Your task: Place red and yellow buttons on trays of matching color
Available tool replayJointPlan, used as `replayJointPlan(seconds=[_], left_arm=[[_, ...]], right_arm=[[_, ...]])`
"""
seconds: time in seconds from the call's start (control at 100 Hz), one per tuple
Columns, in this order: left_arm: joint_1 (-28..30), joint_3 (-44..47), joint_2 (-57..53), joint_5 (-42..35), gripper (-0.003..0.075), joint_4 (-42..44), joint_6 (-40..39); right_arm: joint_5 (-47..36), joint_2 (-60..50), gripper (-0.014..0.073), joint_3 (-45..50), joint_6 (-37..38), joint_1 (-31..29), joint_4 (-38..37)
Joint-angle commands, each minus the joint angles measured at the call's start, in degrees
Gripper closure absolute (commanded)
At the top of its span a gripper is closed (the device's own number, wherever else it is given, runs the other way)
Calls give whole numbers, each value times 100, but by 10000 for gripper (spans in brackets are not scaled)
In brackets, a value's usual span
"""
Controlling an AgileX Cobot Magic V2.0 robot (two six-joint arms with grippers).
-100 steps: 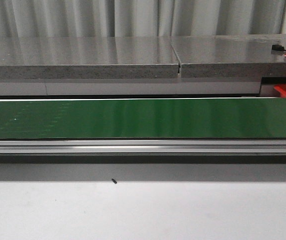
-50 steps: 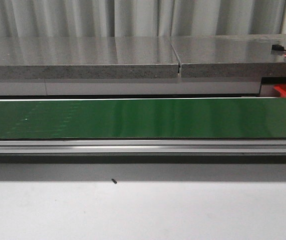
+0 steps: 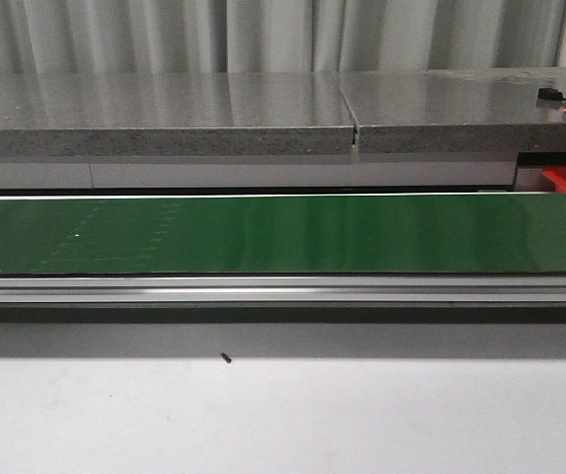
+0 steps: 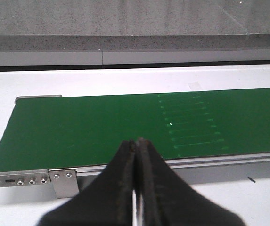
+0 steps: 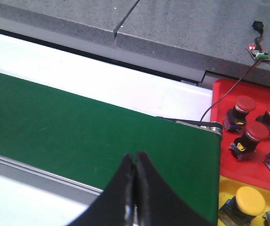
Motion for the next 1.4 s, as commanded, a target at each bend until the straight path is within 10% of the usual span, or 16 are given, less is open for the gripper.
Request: replayJointPlan(seconds=[0.0, 0.63, 1.39], left_arm=[[-51, -159, 42, -397, 741, -99, 0], [-51, -159, 42, -397, 741, -99, 0], [-51, -159, 42, -397, 741, -99, 0]], right_arm=[[-375, -11, 662, -136, -68, 6, 22], [-2363, -2684, 662, 2614, 2241, 253, -1806], [-2766, -3578, 662, 3678, 2292, 253, -1799]])
